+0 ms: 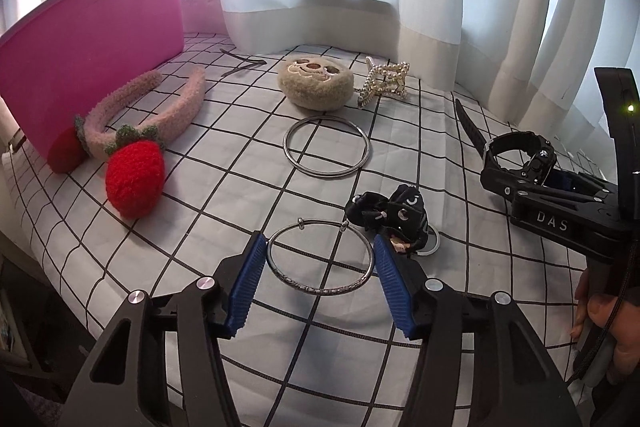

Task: Organize jewelry
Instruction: 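Lift and carry the bangle and black watch with both tools over the pink bin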

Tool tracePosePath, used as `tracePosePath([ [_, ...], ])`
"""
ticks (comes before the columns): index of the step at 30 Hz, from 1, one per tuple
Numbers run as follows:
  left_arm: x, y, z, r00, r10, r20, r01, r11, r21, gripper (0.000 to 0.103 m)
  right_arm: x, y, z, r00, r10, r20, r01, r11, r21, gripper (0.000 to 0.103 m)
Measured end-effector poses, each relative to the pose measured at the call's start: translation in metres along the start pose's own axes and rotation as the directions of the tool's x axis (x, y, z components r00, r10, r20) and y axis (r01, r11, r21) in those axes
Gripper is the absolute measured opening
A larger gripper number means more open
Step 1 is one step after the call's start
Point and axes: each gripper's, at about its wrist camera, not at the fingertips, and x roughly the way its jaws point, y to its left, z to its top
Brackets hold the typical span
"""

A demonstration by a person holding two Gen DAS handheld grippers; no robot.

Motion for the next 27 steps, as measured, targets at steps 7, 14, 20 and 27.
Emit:
tracePosePath([
  [7,-0.017,0.013,0.018,1.0,-0.014,0.025,0.014,1.0,-0.019,0.054,-0.021,0.002,0.003,1.0,0.021,0.014,-0.021,0.999,0.039,0.067],
  [14,-0.041,0.032,0.04,0.998,-0.019,0.063,0.022,0.999,-0.038,0.054,-0.05,0.011,0.014,0.998,0.037,0.046,-0.04,0.997,0.063,0.067],
  [20,-0.07,0.057,0.066,0.994,-0.01,0.105,0.017,0.998,-0.058,0.054,-0.079,0.031,0.037,0.995,0.052,0.085,-0.057,0.997,0.05,0.067],
  [27,-0.104,0.102,0.104,0.987,0.019,0.16,-0.005,0.997,-0.082,0.054,-0.102,0.074,0.079,0.984,0.108,0.143,-0.112,0.993,0.019,0.067],
])
